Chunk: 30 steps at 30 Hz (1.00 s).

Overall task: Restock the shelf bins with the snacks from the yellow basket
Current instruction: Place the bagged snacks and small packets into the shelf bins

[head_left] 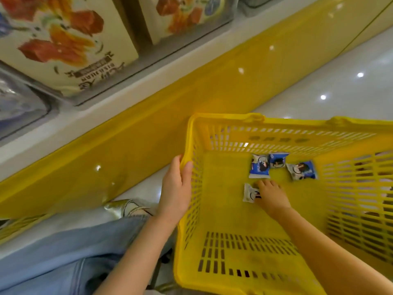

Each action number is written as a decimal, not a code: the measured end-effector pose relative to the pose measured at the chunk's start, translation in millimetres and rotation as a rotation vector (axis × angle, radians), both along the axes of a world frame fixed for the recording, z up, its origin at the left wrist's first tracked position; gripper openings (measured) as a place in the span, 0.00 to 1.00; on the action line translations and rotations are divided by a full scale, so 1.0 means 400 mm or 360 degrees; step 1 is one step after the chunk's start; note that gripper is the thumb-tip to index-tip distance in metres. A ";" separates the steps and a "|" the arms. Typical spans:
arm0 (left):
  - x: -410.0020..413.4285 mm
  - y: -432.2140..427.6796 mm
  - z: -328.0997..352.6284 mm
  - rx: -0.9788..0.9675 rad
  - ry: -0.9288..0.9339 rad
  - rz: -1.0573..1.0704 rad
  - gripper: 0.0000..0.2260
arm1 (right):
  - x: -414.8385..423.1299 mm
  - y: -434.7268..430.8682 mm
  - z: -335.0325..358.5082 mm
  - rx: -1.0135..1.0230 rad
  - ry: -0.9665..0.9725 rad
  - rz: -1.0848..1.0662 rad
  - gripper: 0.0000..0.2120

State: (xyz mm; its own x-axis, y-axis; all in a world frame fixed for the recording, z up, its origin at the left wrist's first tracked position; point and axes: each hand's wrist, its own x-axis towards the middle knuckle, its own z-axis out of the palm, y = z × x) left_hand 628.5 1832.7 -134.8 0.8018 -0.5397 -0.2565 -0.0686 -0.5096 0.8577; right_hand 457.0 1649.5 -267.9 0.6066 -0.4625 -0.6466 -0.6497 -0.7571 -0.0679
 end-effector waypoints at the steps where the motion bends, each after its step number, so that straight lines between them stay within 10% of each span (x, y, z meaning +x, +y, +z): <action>1: 0.000 0.001 -0.001 -0.0009 0.0007 0.0011 0.11 | -0.003 -0.002 -0.001 -0.0006 0.0031 0.0019 0.20; 6: 0.001 -0.002 0.004 0.0157 0.0017 -0.0017 0.14 | -0.016 0.007 0.033 0.0268 0.0056 -0.0295 0.17; 12: -0.050 -0.026 0.064 0.0198 -0.0856 -0.0232 0.19 | 0.023 0.043 0.218 0.0889 -0.0695 -0.0848 0.05; 20: -0.193 -0.097 0.071 -0.0373 0.0879 -0.0104 0.09 | 0.028 0.100 0.434 0.1132 -0.1262 -0.0869 0.03; 25: -0.213 -0.111 0.055 -0.0421 0.0803 -0.0120 0.03 | -0.055 0.032 0.413 0.1053 -0.1296 -0.1060 0.11; 30: -0.211 -0.114 0.016 -0.0294 0.0812 -0.0148 0.04 | -0.229 -0.077 0.230 0.0598 -0.0393 -0.0719 0.12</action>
State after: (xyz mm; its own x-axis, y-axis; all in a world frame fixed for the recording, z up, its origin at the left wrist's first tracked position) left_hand 543.9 1787.0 -128.5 0.5475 -0.6752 -0.4944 0.3417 -0.3589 0.8686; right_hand 365.5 1618.8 -176.1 0.5566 -0.4765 -0.6805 -0.8307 -0.3076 -0.4641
